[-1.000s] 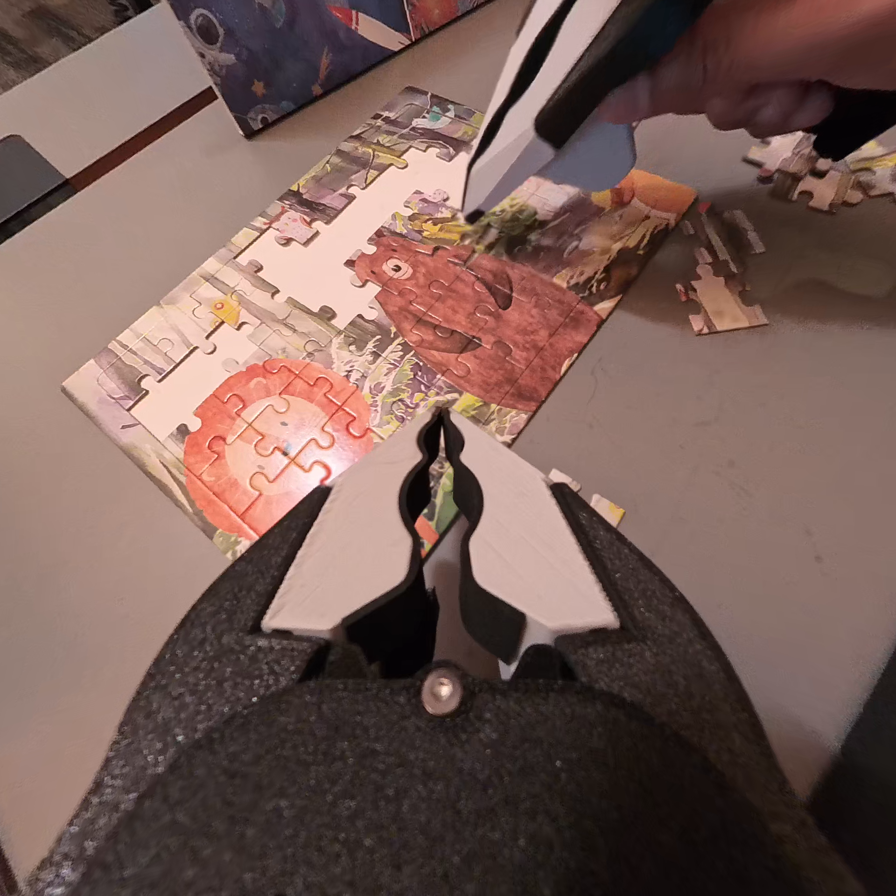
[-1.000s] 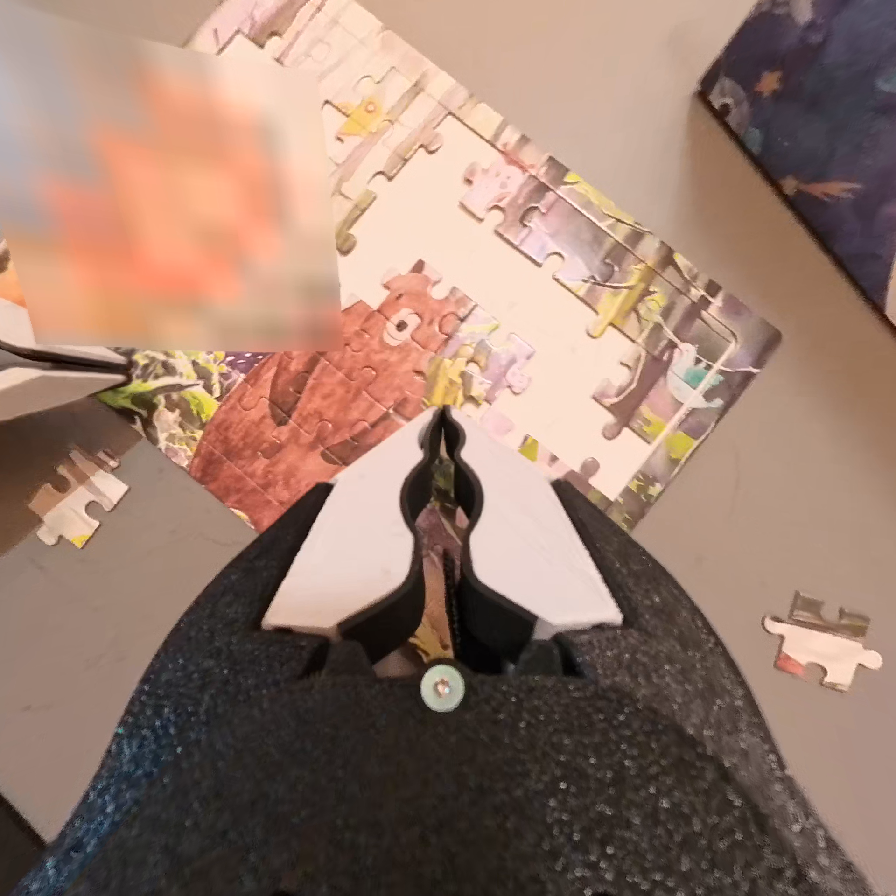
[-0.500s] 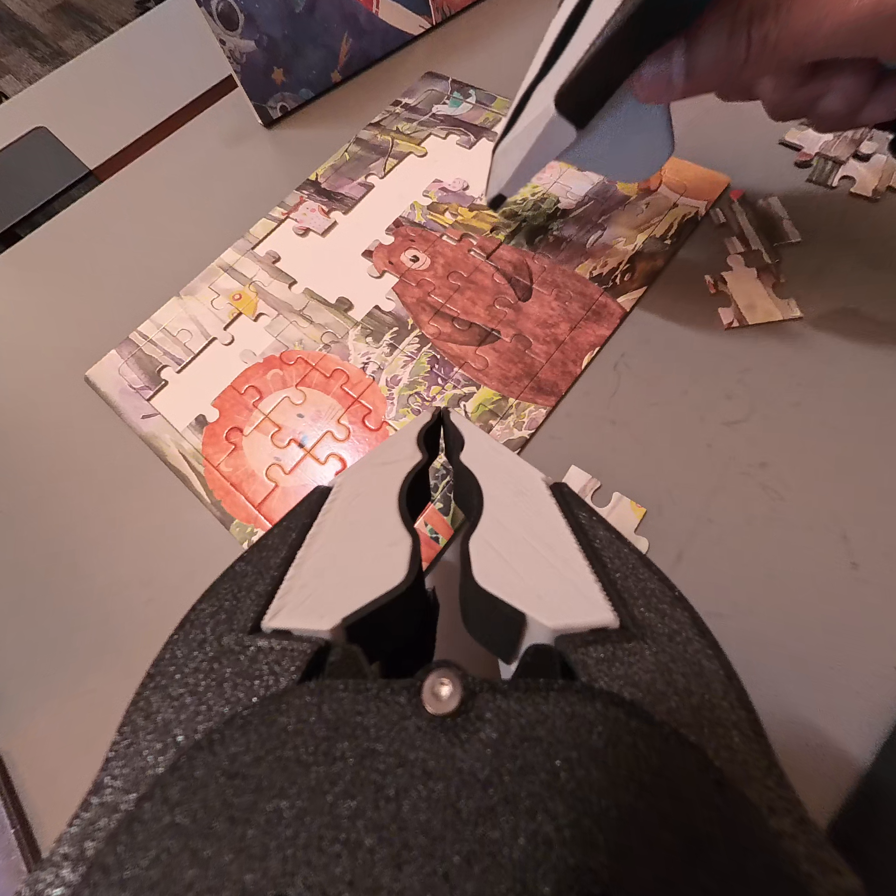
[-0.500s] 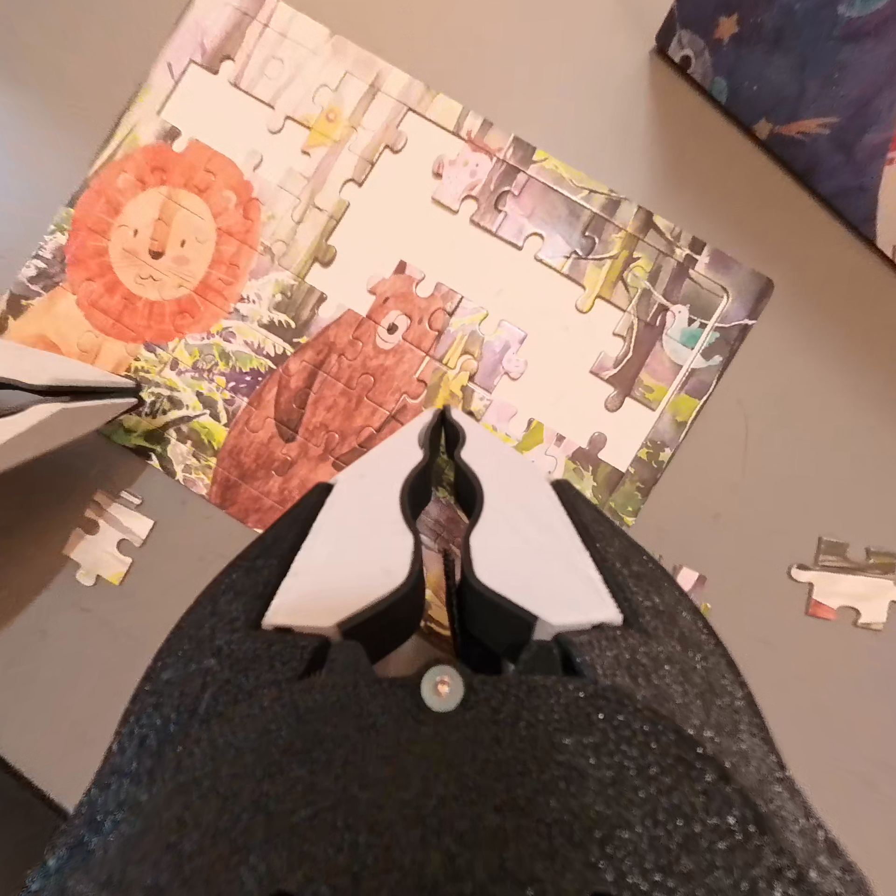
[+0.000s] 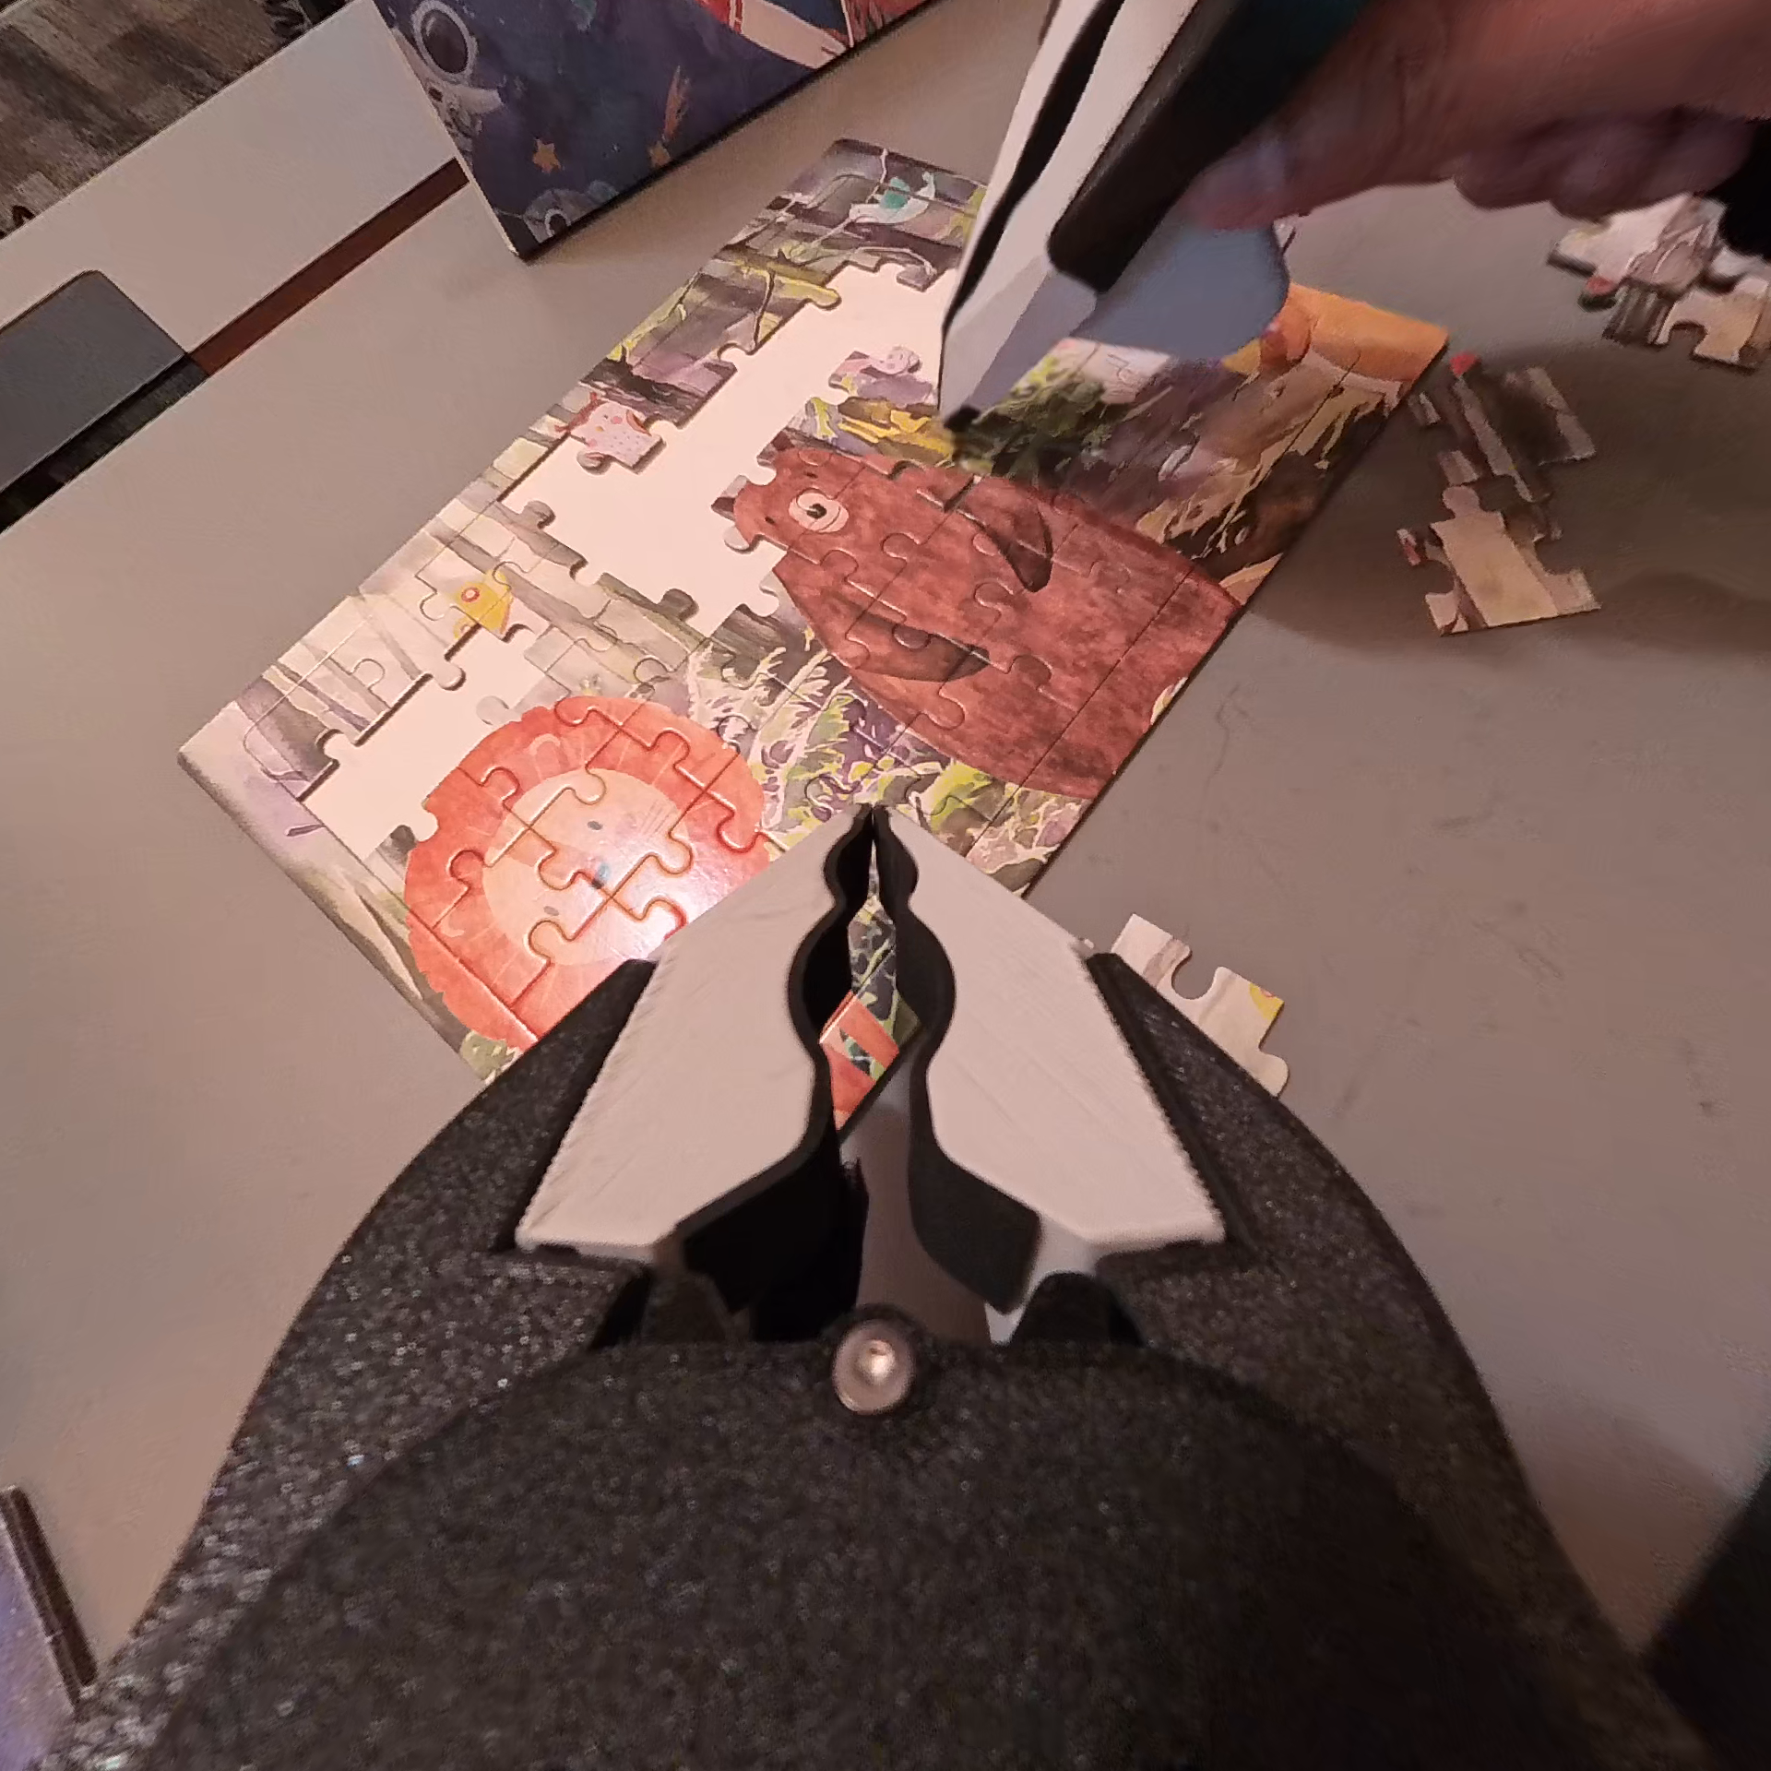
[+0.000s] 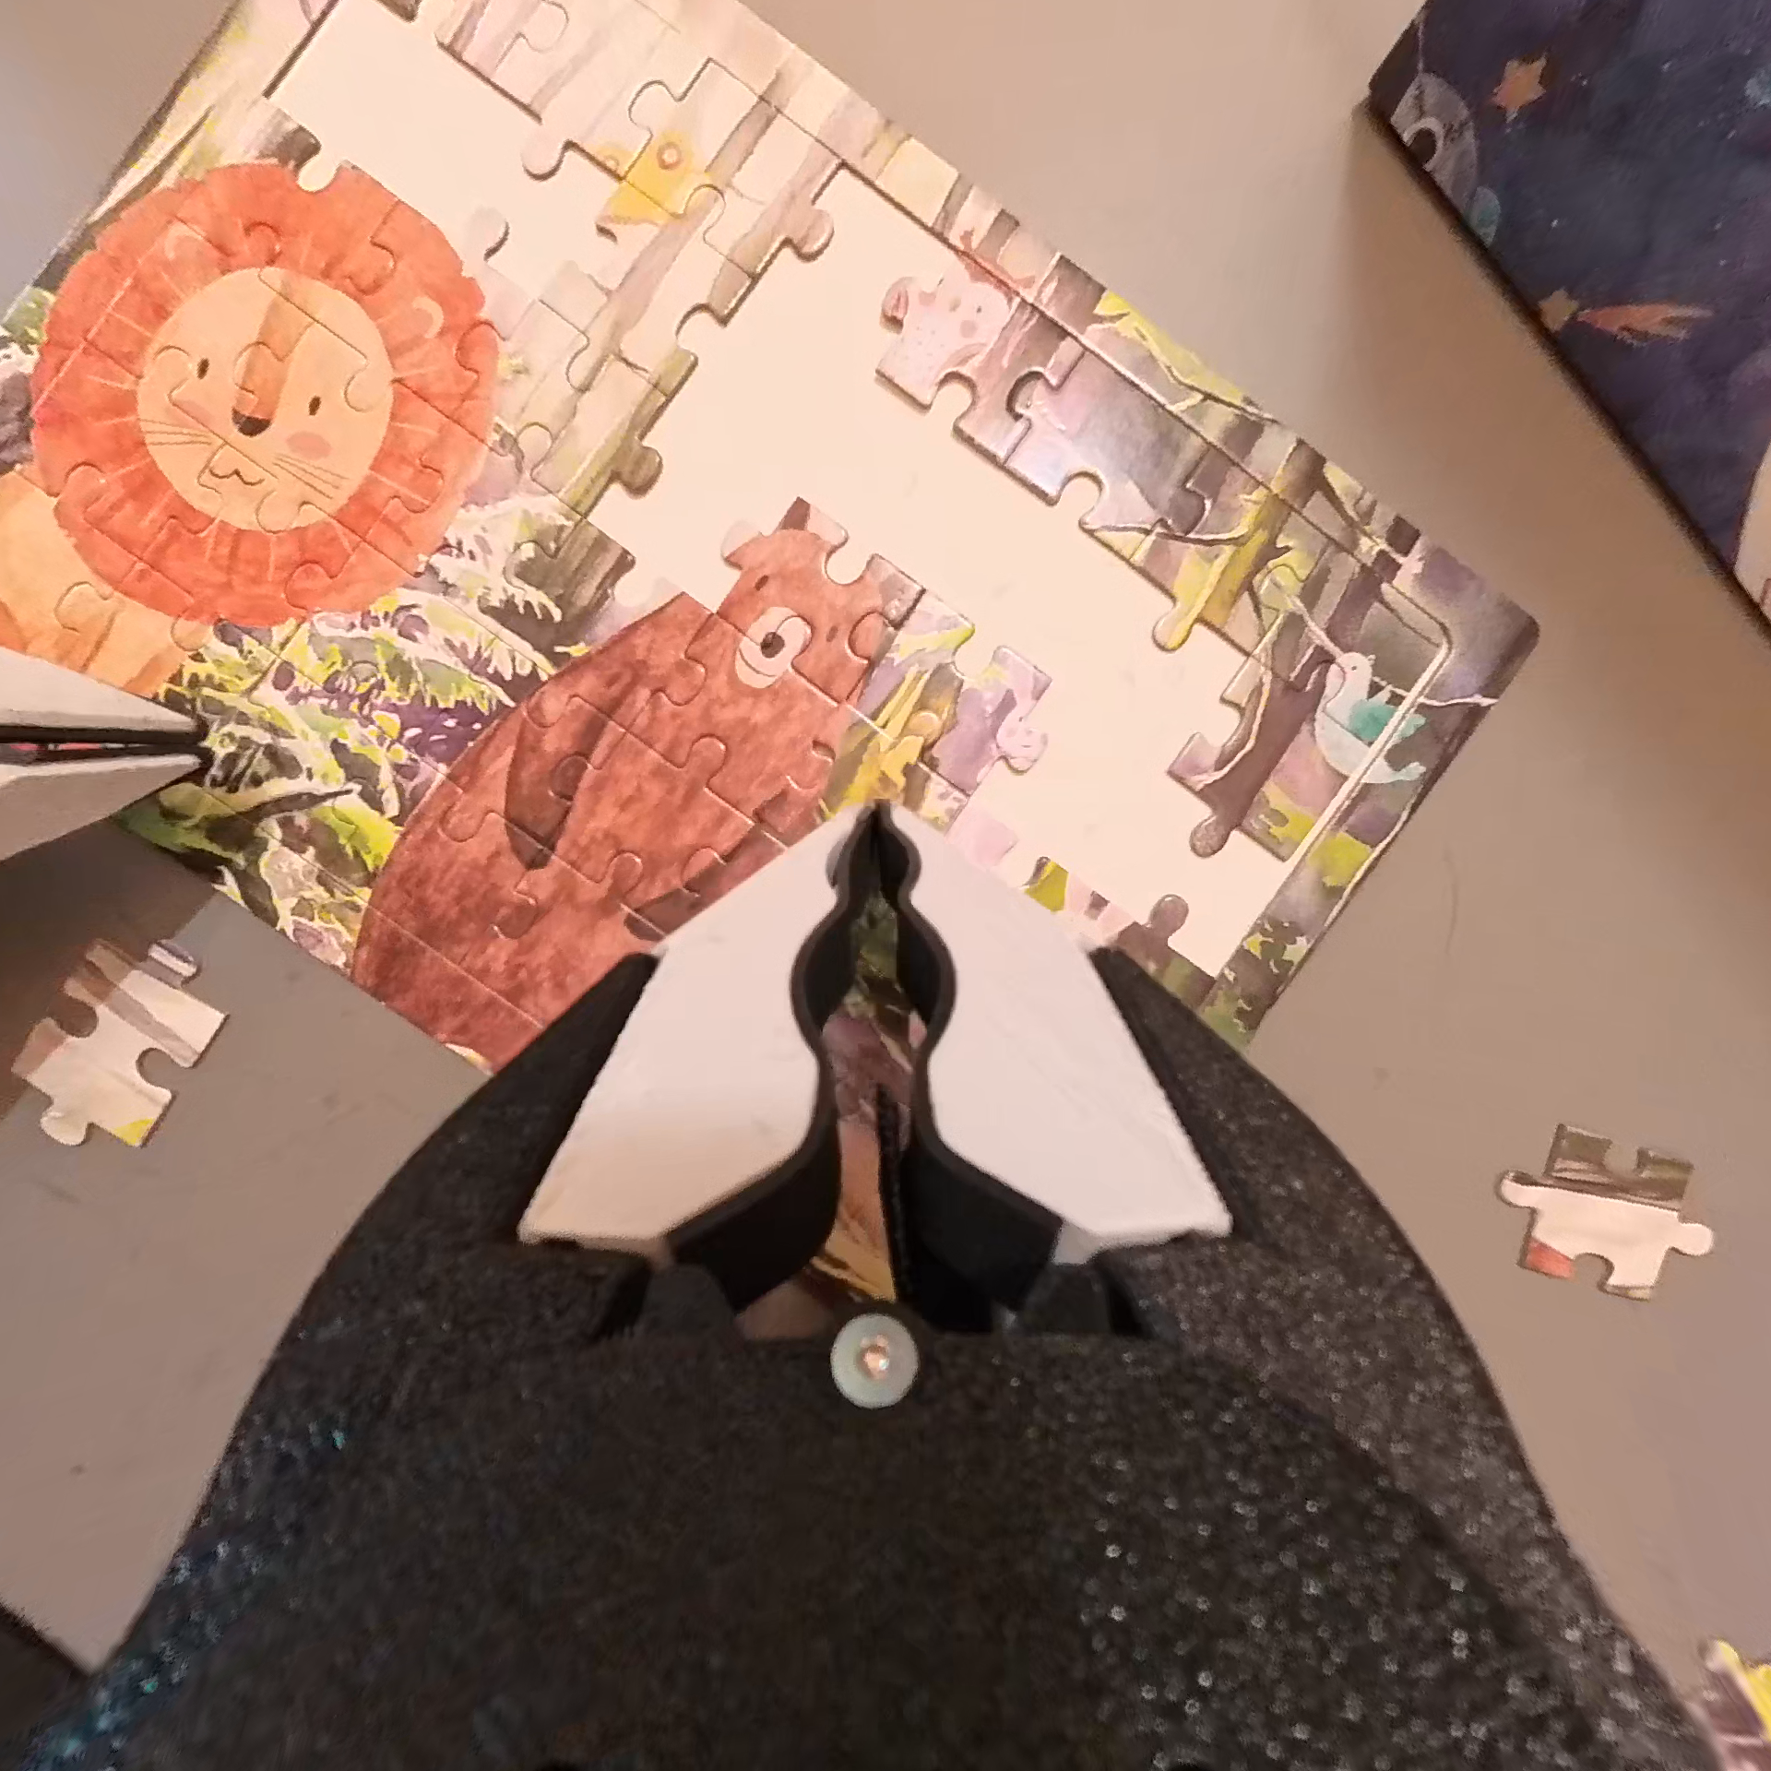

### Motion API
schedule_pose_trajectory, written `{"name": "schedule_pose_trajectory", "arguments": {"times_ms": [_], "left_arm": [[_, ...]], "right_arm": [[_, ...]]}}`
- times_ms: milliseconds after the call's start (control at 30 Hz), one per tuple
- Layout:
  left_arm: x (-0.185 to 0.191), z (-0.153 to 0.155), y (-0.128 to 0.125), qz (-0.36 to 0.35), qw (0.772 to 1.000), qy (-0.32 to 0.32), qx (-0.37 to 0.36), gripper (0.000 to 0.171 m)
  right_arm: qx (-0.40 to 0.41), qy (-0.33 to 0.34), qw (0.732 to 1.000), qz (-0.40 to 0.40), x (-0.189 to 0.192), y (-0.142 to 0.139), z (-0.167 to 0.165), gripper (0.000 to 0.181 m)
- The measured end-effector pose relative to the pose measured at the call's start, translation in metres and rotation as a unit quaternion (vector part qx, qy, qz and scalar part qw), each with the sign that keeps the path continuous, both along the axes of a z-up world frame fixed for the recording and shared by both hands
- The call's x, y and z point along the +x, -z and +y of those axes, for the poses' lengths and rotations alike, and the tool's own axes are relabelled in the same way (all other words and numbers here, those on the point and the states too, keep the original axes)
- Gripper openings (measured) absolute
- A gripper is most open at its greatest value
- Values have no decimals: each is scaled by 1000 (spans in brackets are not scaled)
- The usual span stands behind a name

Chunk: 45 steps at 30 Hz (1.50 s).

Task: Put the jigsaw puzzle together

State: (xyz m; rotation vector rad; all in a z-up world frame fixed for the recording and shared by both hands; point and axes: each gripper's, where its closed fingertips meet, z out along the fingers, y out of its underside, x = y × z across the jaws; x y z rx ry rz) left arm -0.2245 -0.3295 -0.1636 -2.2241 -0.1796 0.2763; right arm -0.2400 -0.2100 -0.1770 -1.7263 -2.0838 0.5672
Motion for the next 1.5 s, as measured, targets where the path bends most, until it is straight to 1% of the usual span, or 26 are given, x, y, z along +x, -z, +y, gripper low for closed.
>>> {"name": "schedule_pose_trajectory", "arguments": {"times_ms": [100,133,167,233,400,500,533,600,667,733,767,800,867,1000,1033,1100,1133,1200,1267,1333,1367,1433,1500], "left_arm": [[0,0,0,2,1000,1,-1,0],[1,0,0,1,1000,2,-1,0],[1,0,0,1,1000,2,-2,0],[1,0,1,3,1000,3,-3,0],[1,0,1,5,1000,3,-4,0],[0,0,1,5,1000,3,-4,0],[0,0,1,6,1000,2,-4,0],[0,0,1,5,1000,2,-4,0],[-1,0,1,5,1000,1,-4,0],[-1,0,2,4,1000,1,-4,0],[-1,0,2,4,1000,1,-4,0],[-1,0,2,4,1000,1,-5,0],[-1,0,2,4,1000,0,-5,0],[-2,0,1,4,1000,-1,-3,0],[-2,0,1,4,1000,-1,-3,0],[-2,0,0,5,1000,-1,0,0],[-2,1,-1,5,1000,0,2,0],[-1,1,-3,1,1000,0,8,0],[-1,2,-6,-4,1000,-1,16,0],[-3,2,-6,-5,1000,-6,18,0],[-4,2,-6,-7,1000,-7,19,0],[-5,2,-6,-11,1000,-10,21,0],[-6,2,-7,-12,1000,-12,23,0]], "right_arm": [[32,-25,999,11,-3,-4,4,0],[35,-43,998,12,-3,-4,1,0],[39,-59,997,12,-4,-3,-1,0],[63,-66,996,2,-4,2,5,0],[53,-91,994,-9,-2,5,6,0],[34,-100,994,0,-4,-1,1,0],[23,-99,995,14,-6,-7,-2,0],[31,-99,994,24,-8,-11,-2,0],[43,-106,993,24,-6,-7,-4,0],[36,-107,994,-1,-2,7,-6,1],[26,-107,994,15,-4,5,-7,0],[20,-106,994,9,-3,6,-7,0],[15,-100,995,12,-3,0,-4,0],[11,-80,995,55,-7,-16,3,0],[6,-81,995,55,-6,-14,3,0],[9,-84,996,26,1,3,4,0],[10,-85,996,30,1,5,3,0],[-6,-81,996,31,2,1,3,0],[-1,-71,995,70,-10,-13,9,0],[-1,-77,993,86,-18,-19,9,0],[7,-82,992,94,-22,-18,9,0],[12,-89,994,61,-19,1,9,0],[14,-90,994,66,-17,6,7,0]]}}
